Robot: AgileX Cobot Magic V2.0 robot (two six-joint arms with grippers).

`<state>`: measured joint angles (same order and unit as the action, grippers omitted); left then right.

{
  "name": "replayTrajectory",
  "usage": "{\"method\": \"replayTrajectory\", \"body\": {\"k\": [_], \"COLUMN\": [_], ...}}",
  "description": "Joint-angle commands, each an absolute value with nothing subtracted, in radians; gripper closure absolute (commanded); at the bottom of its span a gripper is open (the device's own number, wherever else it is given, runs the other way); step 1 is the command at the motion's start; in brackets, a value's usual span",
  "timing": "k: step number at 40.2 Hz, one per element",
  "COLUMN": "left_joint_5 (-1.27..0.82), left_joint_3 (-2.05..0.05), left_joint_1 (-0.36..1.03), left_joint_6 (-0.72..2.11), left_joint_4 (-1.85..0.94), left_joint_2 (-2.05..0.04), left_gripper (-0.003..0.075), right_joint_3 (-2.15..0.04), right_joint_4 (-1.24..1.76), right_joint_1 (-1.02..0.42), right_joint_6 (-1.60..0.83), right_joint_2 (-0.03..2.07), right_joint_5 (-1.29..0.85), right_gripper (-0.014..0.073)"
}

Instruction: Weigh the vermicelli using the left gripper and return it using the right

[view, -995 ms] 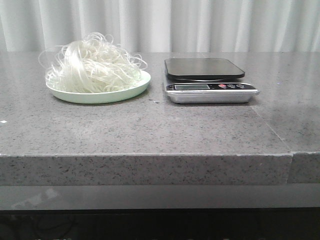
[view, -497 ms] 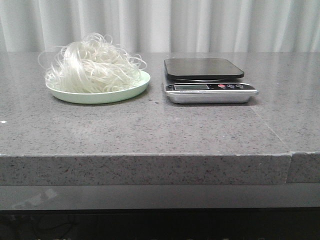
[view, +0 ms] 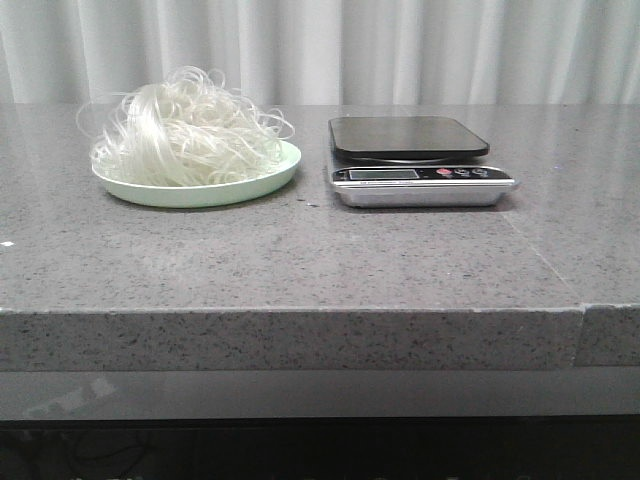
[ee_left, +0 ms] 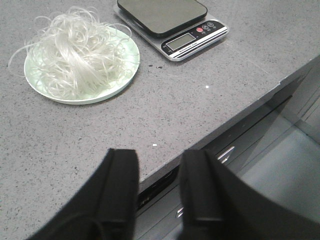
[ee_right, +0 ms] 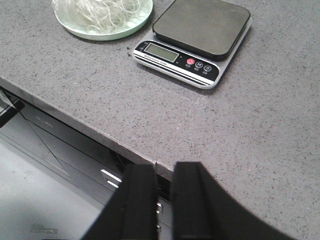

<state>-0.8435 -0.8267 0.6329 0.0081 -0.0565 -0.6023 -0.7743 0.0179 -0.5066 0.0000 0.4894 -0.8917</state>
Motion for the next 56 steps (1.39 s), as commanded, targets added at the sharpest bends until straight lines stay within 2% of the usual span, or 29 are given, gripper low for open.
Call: {"method": "replayTrajectory", "body": {"k": [1,3,29,36,48,56], "left_joint_5": [-0.779,-0.779,-0.775,-0.717,-0.671,-0.402], "left_joint_3": [-0.852,-0.852,-0.835,-0.732,-0.49,-0.323], "left_joint_1": [0.637,0.637,0.618,0.485,0.251,0.123], "left_joint_6": [0.0,0.0,0.015,0.066,0.066,0.066], "left_joint_4": [-0.065,-0.065,-0.06,0.067,0.074,-0.019], "left_joint_2": [-0.605,-0.605,-0.587,-0.476,-0.205,-0.067], "left_gripper": [0.054,0.0573,0.0565,0.0565,0.0565,0.0565], "right_joint_3": [-0.799,-0.799,-0.799,-0.799,-0.799,-0.799], "right_joint_4": [0.009,0.009,0.009,0.009,0.009,0.009], "right_joint_1": [-0.501,-0.501,-0.501,-0.501,-0.501,-0.501], "right_joint_6": [0.0,0.0,0.0,0.0,0.0,0.0], "right_joint_2": [0.494,0.494,0.494,0.494,0.494,0.494], "right_joint_5": [-0.831,-0.83,-0.832,-0.833,-0.833,-0.833], "right_gripper": [0.0434,0.0435,0.0435,0.0435,0.0435,0.0435]}}
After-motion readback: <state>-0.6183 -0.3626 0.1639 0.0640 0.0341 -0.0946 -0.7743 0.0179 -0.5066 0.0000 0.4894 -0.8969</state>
